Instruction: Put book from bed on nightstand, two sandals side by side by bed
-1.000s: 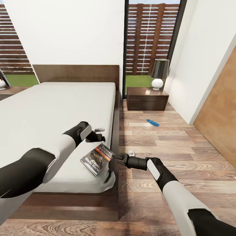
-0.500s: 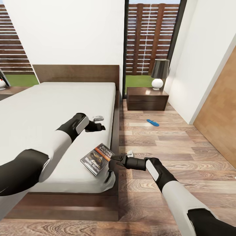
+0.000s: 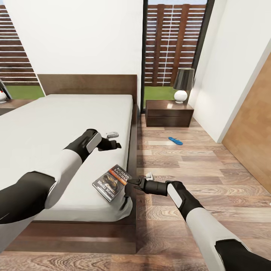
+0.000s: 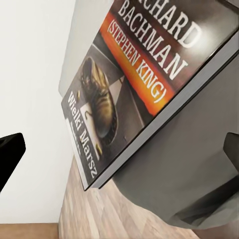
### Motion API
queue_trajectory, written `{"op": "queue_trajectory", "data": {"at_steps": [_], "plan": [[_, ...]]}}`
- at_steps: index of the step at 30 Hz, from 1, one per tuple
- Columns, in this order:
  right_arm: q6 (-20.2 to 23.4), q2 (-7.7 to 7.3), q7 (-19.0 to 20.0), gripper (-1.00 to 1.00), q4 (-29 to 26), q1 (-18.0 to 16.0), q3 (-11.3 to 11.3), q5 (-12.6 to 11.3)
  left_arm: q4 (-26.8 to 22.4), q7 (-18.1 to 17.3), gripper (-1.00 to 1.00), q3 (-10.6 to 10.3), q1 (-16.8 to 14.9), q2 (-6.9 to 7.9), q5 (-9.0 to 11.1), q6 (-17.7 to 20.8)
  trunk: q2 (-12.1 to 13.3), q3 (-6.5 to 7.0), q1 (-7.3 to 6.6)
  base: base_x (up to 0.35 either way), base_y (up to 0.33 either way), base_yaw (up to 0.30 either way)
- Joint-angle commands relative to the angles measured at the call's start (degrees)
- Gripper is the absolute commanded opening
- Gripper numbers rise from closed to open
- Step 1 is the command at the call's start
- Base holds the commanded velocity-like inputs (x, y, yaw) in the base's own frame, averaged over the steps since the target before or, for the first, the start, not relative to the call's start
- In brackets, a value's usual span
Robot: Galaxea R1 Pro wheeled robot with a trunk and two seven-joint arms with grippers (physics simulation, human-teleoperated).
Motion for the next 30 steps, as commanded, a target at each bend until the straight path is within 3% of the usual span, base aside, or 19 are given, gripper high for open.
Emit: {"op": "queue_trajectory", "data": {"at_steps": [1,11,16,18,20,30], "plan": [[0.33,-0.02,-0.06,1.0,-0.02,-0.03,0.1,-0.3,-0.05,0.19,1.0,-0.38,-0.04,0.04,0.38,0.15,-0.02,-0.05,-0.01,0.0,0.0,0.0],[0.24,0.01,0.0,1.0,-0.02,-0.03,0.11,-0.3,-1.91,0.22,1.0,-0.28,-0.04,0.02,0.5,1.4,-3.63,-1.66,1.97,0.0,0.0,0.0],[0.21,-0.1,0.04,1.0,-0.02,-0.03,0.11,-0.32,-4.73,0.33,1.0,0.12,-0.05,0.02,0.55,4.51,-5.63,-2.56,3.06,0.0,0.0,0.0],[-0.31,-0.15,0.1,1.0,-0.02,-0.03,0.11,-0.35,-6.21,0.45,1.0,2.55,-0.06,0.02,0.53,5.75,-5.66,-3.01,3.12,0.0,0.0,0.0],[-0.57,-0.15,0.1,1.0,-0.02,-0.03,0.09,-0.35,-6.44,0.48,1.0,3.35,-0.07,0.02,0.52,5.91,-5.69,-3.45,3.17,0.0,0.0,0.0],[-1.0,-0.16,0.12,1.0,-0.02,-0.03,0.03,-0.37,-6.78,0.51,1.0,4.7,-0.05,0.02,0.49,6.17,-5.82,-5.66,3.42,0.0,0.0,0.0]]}}
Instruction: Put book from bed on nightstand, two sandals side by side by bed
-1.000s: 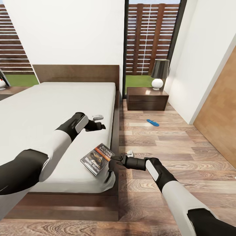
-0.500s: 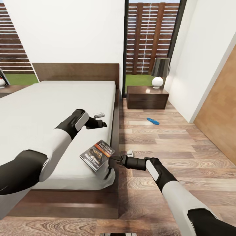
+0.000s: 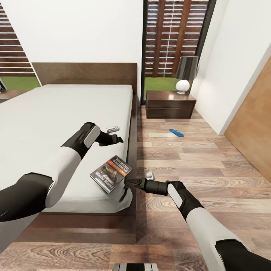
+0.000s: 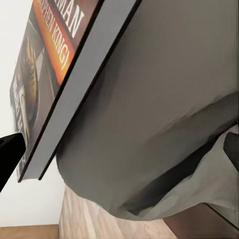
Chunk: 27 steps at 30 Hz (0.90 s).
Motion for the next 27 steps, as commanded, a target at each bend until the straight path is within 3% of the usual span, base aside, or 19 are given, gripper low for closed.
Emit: {"op": "queue_trajectory", "data": {"at_steps": [1,6,27], "plan": [[0.33,-0.02,-0.06,1.0,-0.03,-0.03,0.1,-0.34,-0.06,0.21,1.0,-0.23,-0.04,0.04,0.36,0.15,-0.04,-0.27,0.01,0.0,0.0,0.0],[0.24,-0.02,-0.06,1.0,-0.03,-0.03,0.09,-0.36,-0.16,0.24,1.0,-0.08,-0.04,0.04,0.36,0.17,-0.11,-1.38,0.14,0.0,0.0,0.0],[-1.04,-0.1,0.64,1.0,-0.03,-0.03,0.0,-0.53,-0.27,0.16,1.0,-0.06,-0.03,-0.02,0.43,0.18,-0.11,-1.38,0.14,0.0,0.0,0.0]]}}
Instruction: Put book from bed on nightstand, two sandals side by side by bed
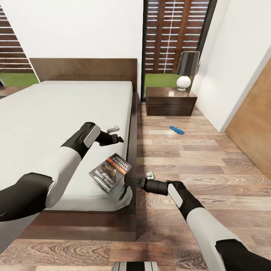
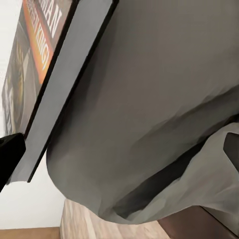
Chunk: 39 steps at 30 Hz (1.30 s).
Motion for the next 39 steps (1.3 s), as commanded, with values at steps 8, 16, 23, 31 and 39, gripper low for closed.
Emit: {"op": "queue_trajectory", "data": {"at_steps": [8,16,23,31,39], "plan": [[-2.11,-0.03,5.09,1.0,-0.03,-0.02,0.1,-0.34,-0.01,0.22,1.0,-0.27,-0.04,0.0,0.34,0.14,-0.02,-0.05,-0.01,0.0,0.0,0.0],[-2.44,-0.03,7.23,1.0,-0.03,-0.02,0.1,-0.3,0.02,0.29,1.0,-0.27,-0.03,-0.07,0.34,0.14,-0.02,-0.05,-0.01,0.0,0.0,0.0],[-2.45,-0.05,7.61,1.0,-0.03,-0.02,0.03,-0.36,0.03,0.3,1.0,-0.27,-0.04,-0.12,0.33,0.14,-0.02,-0.05,-0.01,0.0,0.0,0.0],[-2.44,-0.06,7.66,1.0,-0.03,-0.02,0.02,-0.37,0.03,0.3,1.0,-0.27,-0.03,-0.15,0.34,0.12,-0.02,-0.05,-0.01,0.0,0.0,0.0],[-2.43,-0.09,7.67,1.0,-0.04,-0.02,0.02,-0.38,0.03,0.3,1.0,-0.27,-0.03,-0.12,0.34,0.06,-0.02,-0.05,-0.01,0.0,0.0,0.0]]}}
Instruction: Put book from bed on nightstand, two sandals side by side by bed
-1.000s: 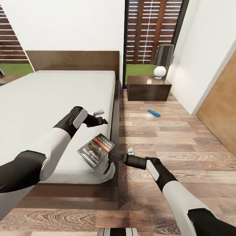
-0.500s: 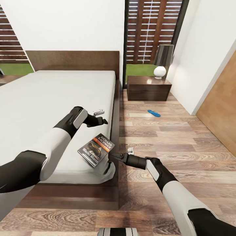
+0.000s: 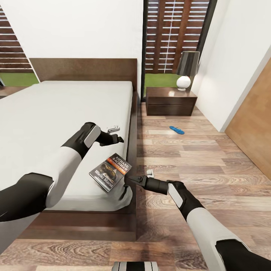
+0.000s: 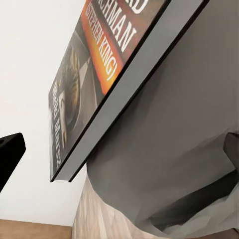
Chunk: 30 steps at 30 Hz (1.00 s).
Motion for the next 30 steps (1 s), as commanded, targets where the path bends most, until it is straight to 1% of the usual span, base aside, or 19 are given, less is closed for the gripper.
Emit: {"op": "queue_trajectory", "data": {"at_steps": [1,10,19,30], "plan": [[0.39,-0.02,-0.06,1.0,-0.01,-0.02,0.14,-0.41,-0.05,0.23,1.0,-0.27,-0.03,0.03,0.34,0.15,-0.02,-0.04,-0.01,0.0,0.0,0.0],[0.39,-0.05,-0.06,1.0,0.0,-0.02,0.14,-0.41,-0.05,0.23,1.0,-0.27,-0.03,-0.01,0.34,0.13,-0.02,-0.04,-0.01,0.009,0.003,0.0],[0.39,-0.06,-0.06,1.0,-0.02,-0.02,0.14,-0.41,-0.05,0.23,1.0,-0.27,-0.03,-0.02,0.34,0.13,-0.02,-0.04,-0.01,0.145,0.078,0.0],[0.39,-0.01,-0.12,1.0,0.0,-0.02,0.14,-0.41,-0.05,0.23,1.0,-0.27,-0.03,-0.02,0.34,0.13,-0.02,-0.04,-0.01,0.037,0.02,0.0]]}}
